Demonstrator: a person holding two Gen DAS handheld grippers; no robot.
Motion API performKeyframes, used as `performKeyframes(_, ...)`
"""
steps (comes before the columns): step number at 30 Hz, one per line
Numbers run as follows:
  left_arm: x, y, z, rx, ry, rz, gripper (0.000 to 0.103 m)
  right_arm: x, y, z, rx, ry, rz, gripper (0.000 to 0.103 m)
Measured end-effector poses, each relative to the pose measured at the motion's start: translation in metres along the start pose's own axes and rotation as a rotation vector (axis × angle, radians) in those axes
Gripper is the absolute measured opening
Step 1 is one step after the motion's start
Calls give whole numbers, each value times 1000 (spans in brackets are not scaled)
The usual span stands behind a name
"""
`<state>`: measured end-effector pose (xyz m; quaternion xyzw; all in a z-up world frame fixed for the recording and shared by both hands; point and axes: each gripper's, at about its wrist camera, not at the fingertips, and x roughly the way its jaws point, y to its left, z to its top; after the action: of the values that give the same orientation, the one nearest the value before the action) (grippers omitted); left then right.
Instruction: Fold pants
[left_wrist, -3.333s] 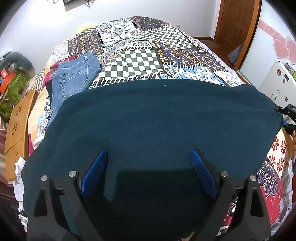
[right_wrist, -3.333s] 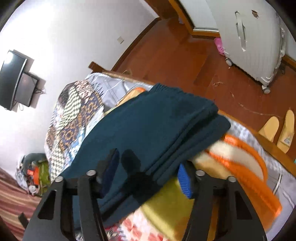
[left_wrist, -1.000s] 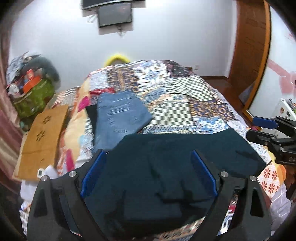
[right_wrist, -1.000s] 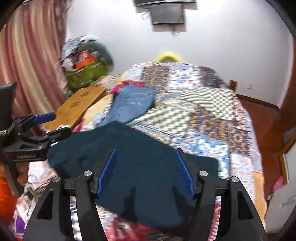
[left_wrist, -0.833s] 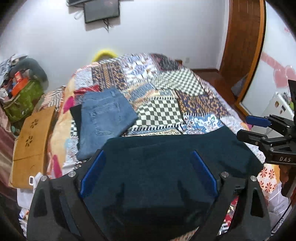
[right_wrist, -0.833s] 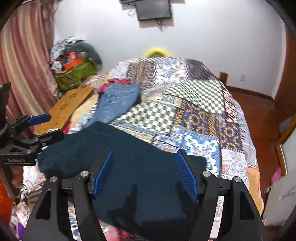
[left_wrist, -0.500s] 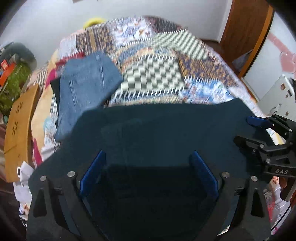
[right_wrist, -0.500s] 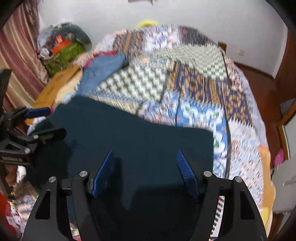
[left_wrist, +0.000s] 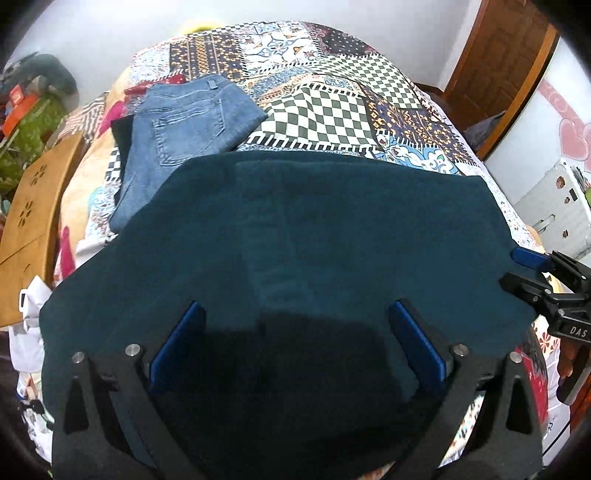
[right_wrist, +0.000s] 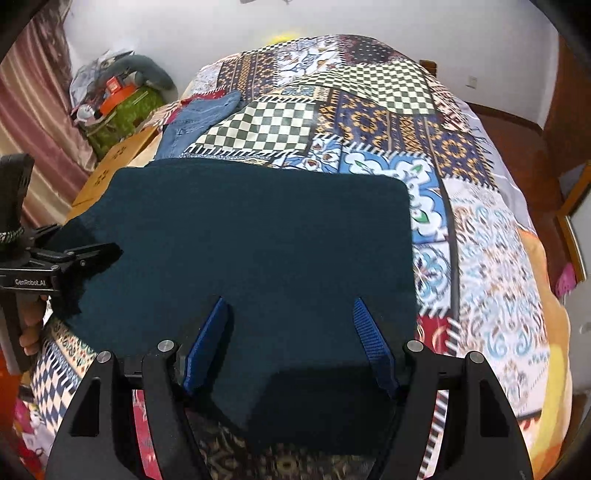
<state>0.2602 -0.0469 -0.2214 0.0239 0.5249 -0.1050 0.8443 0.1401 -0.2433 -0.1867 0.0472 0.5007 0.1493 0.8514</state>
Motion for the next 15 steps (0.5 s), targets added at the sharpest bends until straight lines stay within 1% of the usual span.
performKeyframes(3,-14,6,-7,-14,-23,13,102,-4,-1,-1,14,7,-7,68)
performKeyframes(7,-38,19,-15,-51,-75,30,102,-10,7,9,4,24,-31,68)
performKeyframes(9,-50,26,-19,-70,-109,39,102,-14,15,15,-14,6,-25,68)
performKeyframes(13,-76,47,-29,-100,-191,106,102,-22,36,30,-55,-44,-7,68)
performKeyframes(15,-86,60,-35,-129,-211,119,102,-24,48,39,-74,-66,9,68)
